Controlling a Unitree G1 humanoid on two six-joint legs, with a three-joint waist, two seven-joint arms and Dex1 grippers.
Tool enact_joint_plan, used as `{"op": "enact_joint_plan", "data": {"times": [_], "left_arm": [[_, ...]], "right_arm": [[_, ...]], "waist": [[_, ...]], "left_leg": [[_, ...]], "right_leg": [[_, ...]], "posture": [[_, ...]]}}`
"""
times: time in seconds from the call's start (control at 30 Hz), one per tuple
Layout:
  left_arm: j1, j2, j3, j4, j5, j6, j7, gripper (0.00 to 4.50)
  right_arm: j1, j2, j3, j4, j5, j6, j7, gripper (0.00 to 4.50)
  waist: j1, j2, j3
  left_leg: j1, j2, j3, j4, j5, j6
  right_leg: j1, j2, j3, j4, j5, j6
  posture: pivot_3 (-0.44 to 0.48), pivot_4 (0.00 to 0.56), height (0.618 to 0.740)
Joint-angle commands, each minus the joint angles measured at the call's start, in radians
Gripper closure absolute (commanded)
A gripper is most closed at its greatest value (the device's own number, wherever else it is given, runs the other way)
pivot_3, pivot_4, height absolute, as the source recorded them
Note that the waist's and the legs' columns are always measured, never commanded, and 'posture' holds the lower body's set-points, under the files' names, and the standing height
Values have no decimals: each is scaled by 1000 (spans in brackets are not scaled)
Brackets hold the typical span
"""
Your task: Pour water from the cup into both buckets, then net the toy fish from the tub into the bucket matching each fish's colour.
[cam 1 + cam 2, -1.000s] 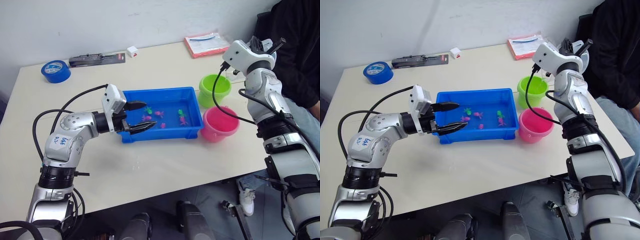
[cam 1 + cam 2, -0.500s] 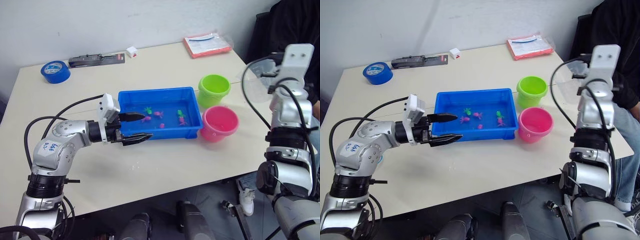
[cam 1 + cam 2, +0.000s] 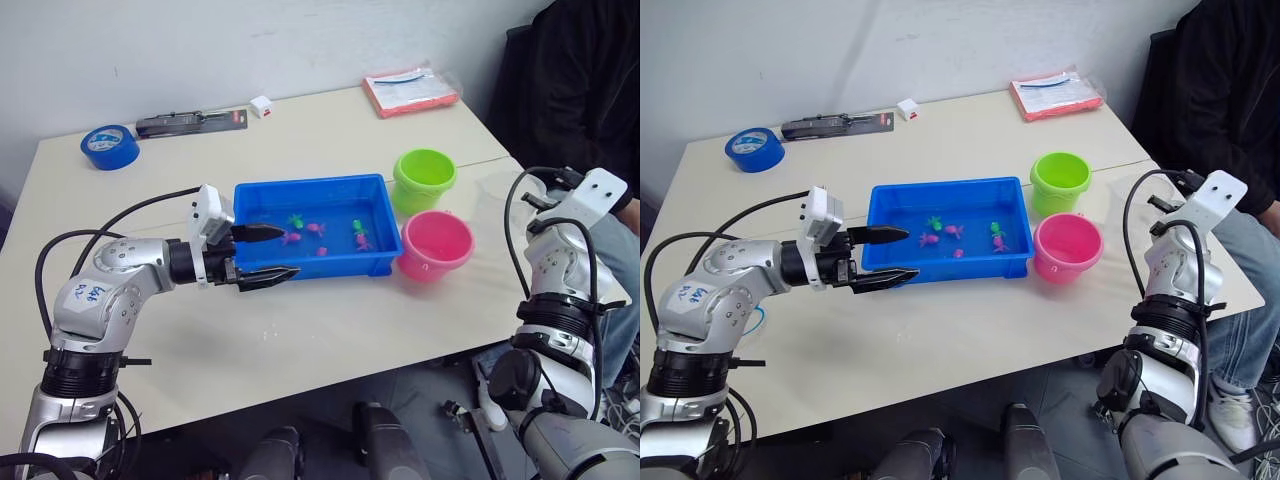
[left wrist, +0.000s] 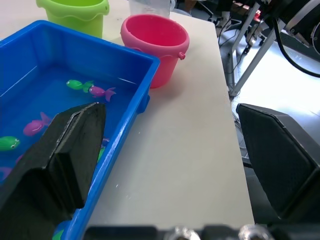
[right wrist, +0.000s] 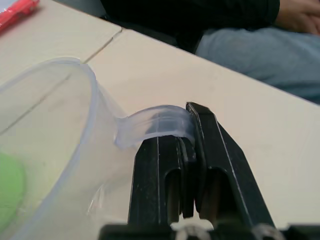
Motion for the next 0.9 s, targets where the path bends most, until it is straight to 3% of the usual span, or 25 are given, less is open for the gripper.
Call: {"op": "enact_joint_plan", "data": {"times": [0.03, 0.13, 0.4, 0.9], "left_arm": [[7, 29, 45, -43, -29, 4, -2, 0], [22, 37, 52, -57, -37, 6, 3, 0], [36, 28, 48, -58, -32, -8, 9, 0], [30, 14, 19, -7, -16, -58, -13, 0]], "right_arm": [[-36, -11, 5, 58, 32, -102, -7, 3823], [-33, -24, 33, 117, 26, -106, -13, 3823], [101, -40, 107, -35, 22, 53, -13, 69], [365, -51, 163, -606, 102, 467, 74, 69]], "waist": [[-1, 0, 0], [-2, 0, 0], [3, 0, 0], [18, 0, 0]], "left_leg": [[0, 0, 0, 0, 0, 0], [0, 0, 1, 0, 0, 0], [0, 0, 1, 0, 0, 0], [0, 0, 1, 0, 0, 0]], "right_leg": [[0, 0, 0, 0, 0, 0], [0, 0, 1, 0, 0, 0], [0, 0, 1, 0, 0, 0], [0, 1, 2, 0, 0, 1]], "posture": [[0, 150, 740], [0, 150, 740], [0, 150, 740], [0, 150, 740]]}}
